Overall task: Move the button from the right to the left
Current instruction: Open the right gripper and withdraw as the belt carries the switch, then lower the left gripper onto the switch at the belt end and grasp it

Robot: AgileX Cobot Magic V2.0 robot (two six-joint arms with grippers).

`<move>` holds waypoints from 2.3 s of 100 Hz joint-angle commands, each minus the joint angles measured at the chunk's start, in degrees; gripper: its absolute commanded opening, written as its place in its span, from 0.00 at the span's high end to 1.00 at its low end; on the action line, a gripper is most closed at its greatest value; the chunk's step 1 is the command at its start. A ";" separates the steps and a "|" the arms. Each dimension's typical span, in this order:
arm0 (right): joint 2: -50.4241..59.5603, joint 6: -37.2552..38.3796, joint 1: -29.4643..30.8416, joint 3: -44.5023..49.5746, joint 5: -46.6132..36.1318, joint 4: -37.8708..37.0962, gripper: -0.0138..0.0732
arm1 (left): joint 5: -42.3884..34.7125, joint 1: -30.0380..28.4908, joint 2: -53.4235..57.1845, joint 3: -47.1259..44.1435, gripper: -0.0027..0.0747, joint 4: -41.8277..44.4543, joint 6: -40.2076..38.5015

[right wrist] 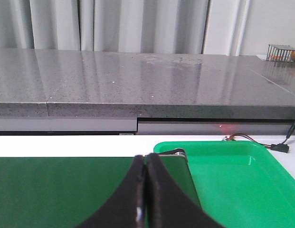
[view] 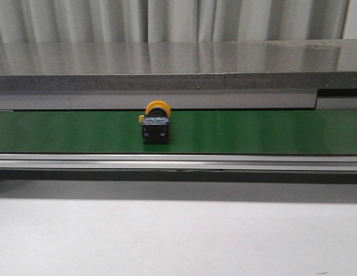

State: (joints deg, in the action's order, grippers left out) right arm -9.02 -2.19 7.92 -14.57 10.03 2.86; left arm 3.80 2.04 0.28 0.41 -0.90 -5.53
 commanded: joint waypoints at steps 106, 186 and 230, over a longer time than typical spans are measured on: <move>-0.34 0.15 -0.05 -1.63 -4.67 -0.38 0.92 | 22.36 0.06 -63.76 50.28 0.14 -2.25 -0.17; -0.34 0.15 -0.05 -1.63 -4.67 -0.38 0.92 | 37.99 14.57 -92.59 71.53 0.14 -7.55 0.24; -0.34 0.15 -0.05 -1.63 -4.67 -0.38 0.92 | 38.93 14.57 -99.41 72.99 0.21 -6.68 -1.11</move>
State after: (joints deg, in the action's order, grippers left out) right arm -9.02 -2.10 7.92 -14.57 10.03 2.86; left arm 44.17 16.36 -101.44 71.72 -7.08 -5.66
